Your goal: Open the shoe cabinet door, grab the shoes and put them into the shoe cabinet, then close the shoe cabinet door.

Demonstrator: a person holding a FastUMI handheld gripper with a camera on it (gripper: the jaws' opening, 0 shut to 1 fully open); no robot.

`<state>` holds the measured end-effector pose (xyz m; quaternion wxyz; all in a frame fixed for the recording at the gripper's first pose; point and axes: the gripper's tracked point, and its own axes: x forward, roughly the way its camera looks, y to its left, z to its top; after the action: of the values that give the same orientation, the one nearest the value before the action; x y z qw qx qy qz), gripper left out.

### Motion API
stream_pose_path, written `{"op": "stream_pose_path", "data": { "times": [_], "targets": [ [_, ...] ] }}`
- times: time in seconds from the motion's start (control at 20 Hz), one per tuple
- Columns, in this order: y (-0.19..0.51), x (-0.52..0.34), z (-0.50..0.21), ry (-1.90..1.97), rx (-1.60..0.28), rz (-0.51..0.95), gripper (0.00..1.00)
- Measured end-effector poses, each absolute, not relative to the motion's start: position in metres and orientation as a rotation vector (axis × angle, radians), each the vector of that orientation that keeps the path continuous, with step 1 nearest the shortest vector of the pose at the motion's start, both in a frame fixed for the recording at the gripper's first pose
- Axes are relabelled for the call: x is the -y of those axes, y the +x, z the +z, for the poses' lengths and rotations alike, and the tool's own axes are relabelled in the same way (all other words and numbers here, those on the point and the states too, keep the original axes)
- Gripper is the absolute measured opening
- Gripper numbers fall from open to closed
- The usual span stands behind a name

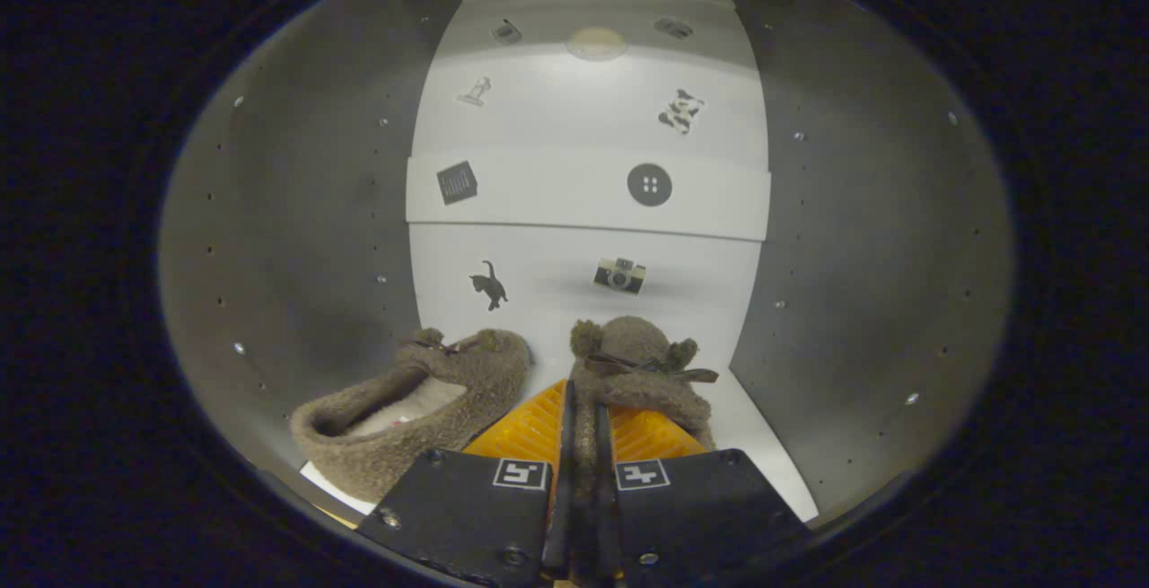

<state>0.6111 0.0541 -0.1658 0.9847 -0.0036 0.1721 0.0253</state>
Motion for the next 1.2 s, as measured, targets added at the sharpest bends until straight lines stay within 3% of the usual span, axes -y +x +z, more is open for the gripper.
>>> {"op": "stream_pose_path", "data": {
  "times": [0.35,0.45,0.7,1.2],
  "targets": [
    [0.616,-0.051,-0.171,-0.078,-0.355,-0.015,0.23],
    [0.609,-0.057,-0.165,-0.067,-0.338,-0.004,0.39],
    [0.569,-0.075,-0.151,-0.003,-0.345,0.059,0.95],
    [0.418,-0.081,-0.092,-0.002,-0.24,0.099,0.97]
  ]
}}
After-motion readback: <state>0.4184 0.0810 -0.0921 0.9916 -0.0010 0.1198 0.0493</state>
